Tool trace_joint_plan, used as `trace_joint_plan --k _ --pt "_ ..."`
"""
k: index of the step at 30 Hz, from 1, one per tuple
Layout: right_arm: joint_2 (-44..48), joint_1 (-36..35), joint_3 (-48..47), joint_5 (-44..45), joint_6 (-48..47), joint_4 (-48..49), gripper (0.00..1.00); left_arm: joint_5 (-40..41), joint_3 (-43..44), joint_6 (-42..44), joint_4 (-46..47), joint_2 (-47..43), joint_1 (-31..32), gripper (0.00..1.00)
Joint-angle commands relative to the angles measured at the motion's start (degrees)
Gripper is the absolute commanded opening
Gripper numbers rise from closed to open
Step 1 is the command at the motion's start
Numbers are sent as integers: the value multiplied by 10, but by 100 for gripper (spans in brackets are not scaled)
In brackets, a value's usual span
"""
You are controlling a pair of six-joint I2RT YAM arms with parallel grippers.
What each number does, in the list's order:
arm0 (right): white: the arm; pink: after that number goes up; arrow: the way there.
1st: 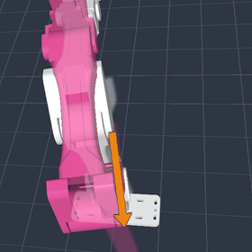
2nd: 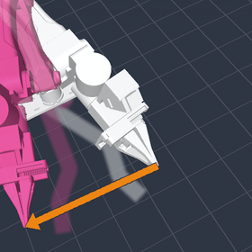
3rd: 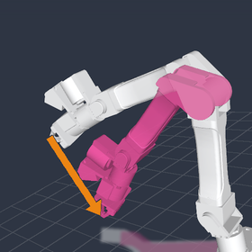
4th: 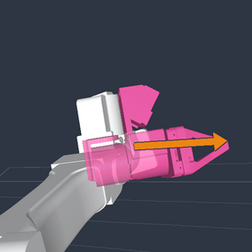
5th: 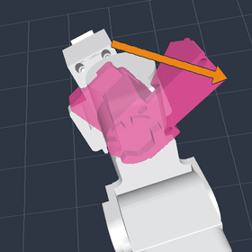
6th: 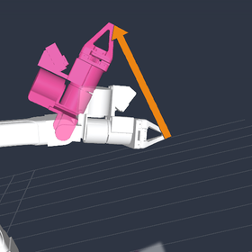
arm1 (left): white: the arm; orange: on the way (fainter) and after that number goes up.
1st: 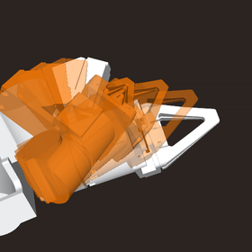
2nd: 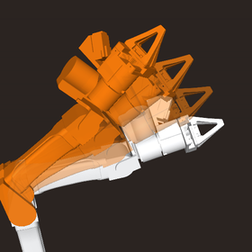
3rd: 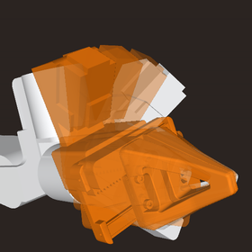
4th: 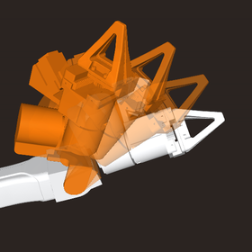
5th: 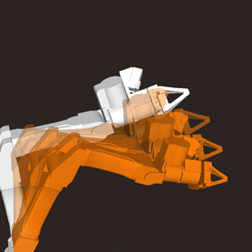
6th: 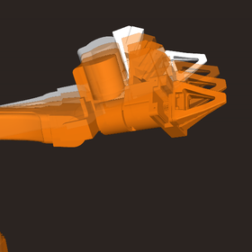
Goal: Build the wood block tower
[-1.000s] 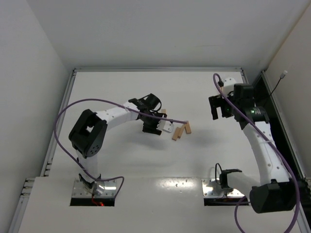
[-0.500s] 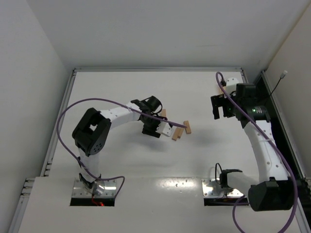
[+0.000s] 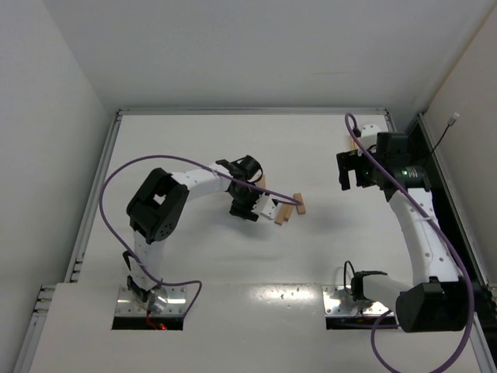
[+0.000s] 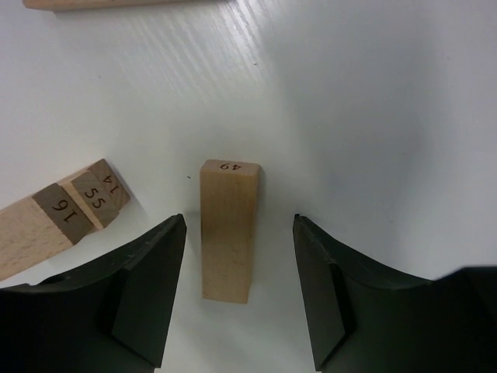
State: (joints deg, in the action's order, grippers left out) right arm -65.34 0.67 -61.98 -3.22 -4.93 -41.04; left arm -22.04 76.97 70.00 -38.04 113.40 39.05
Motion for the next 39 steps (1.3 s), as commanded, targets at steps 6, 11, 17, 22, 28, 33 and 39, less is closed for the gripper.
trace_joint_plan --k 6,11,17,22,28,33,39 --pt "-15 4 -35 -11 9 5 93 -34 31 8 0 33 7 48" --pt "-15 4 -35 -11 9 0 93 -34 20 15 -27 33 7 39" --pt "-15 4 -40 -21 9 0 91 -28 -19 2 -48 13 7 8" --pt "-15 4 -30 -33 14 5 90 -34 -50 -94 -33 -54 7 0" --pt "-4 -2 -3 -25 64 32 100 48 -98 -437 82 -181 -45 0" --pt "-10 -2 24 2 161 63 98 271 -84 -725 126 -277 -34 0" --pt "-49 -2 26 54 285 78 91 250 104 -922 -57 -145 -49 0"
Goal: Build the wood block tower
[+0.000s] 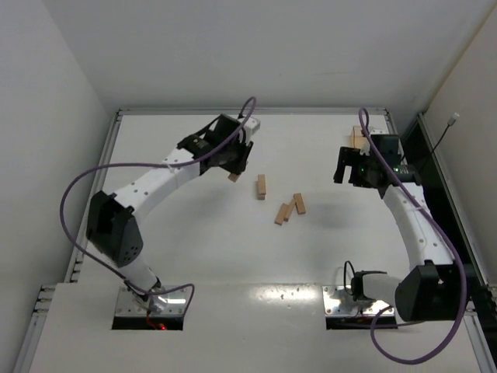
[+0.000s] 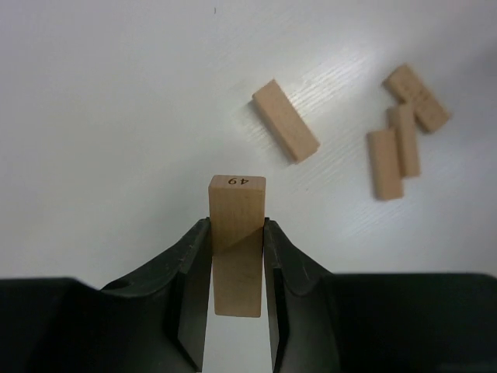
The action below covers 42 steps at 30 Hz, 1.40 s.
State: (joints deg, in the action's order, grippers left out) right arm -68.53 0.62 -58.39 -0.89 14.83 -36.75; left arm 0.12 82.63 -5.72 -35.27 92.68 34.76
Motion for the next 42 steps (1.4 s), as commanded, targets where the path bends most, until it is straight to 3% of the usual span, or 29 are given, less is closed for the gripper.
trace_joint_plan --k 1,4,11,16,32,42 --pt "-24 -2 -18 31 95 23 91 20 96 -187 -103 85 -12 0" --pt "-48 3 -51 53 128 -3 93 14 183 -250 -152 160 -7 0" --pt "-67 3 -81 55 135 -14 93 5 250 -338 -140 225 5 0" --pt "-62 3 -61 55 135 -14 91 63 285 -355 -146 249 43 0" --pt "-41 3 -21 12 135 3 91 156 272 -385 -135 297 79 0" --pt "-30 3 -16 7 135 -2 91 173 273 -396 -125 308 89 0"
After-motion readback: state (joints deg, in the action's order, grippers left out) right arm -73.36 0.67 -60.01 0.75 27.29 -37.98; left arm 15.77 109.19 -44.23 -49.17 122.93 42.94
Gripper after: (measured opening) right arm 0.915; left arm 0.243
